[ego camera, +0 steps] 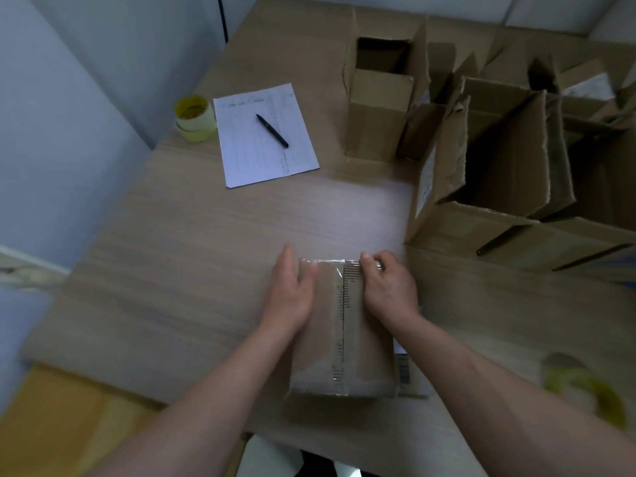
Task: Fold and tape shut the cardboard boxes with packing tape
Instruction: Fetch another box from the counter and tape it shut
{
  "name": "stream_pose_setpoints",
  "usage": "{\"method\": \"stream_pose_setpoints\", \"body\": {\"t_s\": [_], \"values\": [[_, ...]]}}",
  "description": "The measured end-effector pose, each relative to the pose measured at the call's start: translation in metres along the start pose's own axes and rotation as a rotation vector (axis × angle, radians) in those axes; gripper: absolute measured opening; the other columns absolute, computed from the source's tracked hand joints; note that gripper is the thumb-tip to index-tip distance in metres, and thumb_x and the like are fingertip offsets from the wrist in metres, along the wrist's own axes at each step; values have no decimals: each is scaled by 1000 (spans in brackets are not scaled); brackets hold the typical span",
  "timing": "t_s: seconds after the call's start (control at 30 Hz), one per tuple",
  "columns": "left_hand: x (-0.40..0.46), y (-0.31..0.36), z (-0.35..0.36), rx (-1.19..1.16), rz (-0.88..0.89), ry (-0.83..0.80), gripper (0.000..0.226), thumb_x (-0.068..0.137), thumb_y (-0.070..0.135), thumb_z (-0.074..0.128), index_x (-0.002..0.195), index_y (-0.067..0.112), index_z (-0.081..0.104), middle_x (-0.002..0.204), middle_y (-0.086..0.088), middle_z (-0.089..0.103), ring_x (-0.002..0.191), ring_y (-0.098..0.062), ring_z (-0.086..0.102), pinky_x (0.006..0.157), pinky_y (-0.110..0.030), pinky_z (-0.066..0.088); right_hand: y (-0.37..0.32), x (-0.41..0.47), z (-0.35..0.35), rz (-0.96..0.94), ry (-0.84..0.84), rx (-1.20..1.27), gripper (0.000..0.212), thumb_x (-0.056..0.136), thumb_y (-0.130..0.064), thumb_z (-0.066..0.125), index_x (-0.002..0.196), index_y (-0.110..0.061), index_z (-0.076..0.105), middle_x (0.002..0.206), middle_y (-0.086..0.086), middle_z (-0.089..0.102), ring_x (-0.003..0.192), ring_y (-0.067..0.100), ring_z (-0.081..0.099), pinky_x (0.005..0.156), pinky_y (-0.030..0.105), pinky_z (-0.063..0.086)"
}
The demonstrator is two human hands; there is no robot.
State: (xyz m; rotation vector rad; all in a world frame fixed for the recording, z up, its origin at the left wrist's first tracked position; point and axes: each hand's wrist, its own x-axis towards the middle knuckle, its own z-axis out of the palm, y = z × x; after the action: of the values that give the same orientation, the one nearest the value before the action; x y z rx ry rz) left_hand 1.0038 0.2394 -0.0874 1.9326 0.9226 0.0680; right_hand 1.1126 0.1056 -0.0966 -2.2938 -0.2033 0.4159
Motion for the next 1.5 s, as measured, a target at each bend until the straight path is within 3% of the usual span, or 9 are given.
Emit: {"method": "stream_pose_setpoints", "body": {"t_s": [0.1,0.23,0.3,0.4,0.67,0.87,1.03,1.2,1.5], "values": [[-84,-37,5,159,244,-35,86,83,79,36,152,40,4,160,16,-5,143,9,-6,107,-1,-5,1,0,1,-6,3,13,35,99,-49,43,84,-20,56,84,4,64,86,29,60,65,31,34],[-132,-62,24,-101,216,85,54,92,56,48,141,44,30,155,3,33,142,-6,31,114,-19,27,-3,-1,-10,-31,-151,4,30,103,-43,39,110,-20,57,112,8,65,110,31,58,79,31,39],[-132,-54,29,-199,160,154,39,97,43,45,135,46,37,150,4,42,139,-10,38,112,-24,33,-2,-10,-25,-24,-276,12,53,102,-49,36,149,-24,32,149,6,45,137,28,41,104,32,33],[-133,-51,29,-243,146,169,35,98,43,40,132,49,40,146,13,46,137,-5,40,112,-26,35,4,-54,-40,-58,-190,91,80,91,-73,31,155,-41,-4,164,-12,11,148,13,18,114,28,18],[-128,-49,22,4,239,128,41,96,34,44,136,28,47,132,-6,55,116,-19,55,95,-21,41,42,-142,-11,-275,-79,-125,52,98,-30,53,149,-26,40,162,10,14,147,23,21,112,25,17],[-100,-31,18,155,204,161,60,82,56,62,126,20,41,135,-2,41,112,-18,47,83,-29,41,48,-138,-13,-279,-129,-86,47,100,-38,38,147,-38,35,162,1,18,144,3,9,115,22,11],[-98,-31,22,168,173,143,77,90,47,59,151,19,22,155,-5,32,137,-24,37,105,-32,34,41,-115,-29,-359,-149,-316,42,95,-47,45,135,-34,43,148,3,36,135,26,38,103,36,37],[-98,-30,23,220,151,141,72,96,45,47,155,21,14,159,-7,24,137,-28,38,103,-33,36,1,-59,-12,-596,-192,-705,65,89,-70,19,149,-45,13,164,5,-2,151,31,-1,112,56,17],[-96,-30,27,212,141,165,60,100,39,36,154,27,11,160,1,21,135,-24,39,101,-35,39,-37,12,20,-585,-136,-719,52,93,-62,17,98,-29,56,101,3,65,98,32,58,73,43,32]]}}
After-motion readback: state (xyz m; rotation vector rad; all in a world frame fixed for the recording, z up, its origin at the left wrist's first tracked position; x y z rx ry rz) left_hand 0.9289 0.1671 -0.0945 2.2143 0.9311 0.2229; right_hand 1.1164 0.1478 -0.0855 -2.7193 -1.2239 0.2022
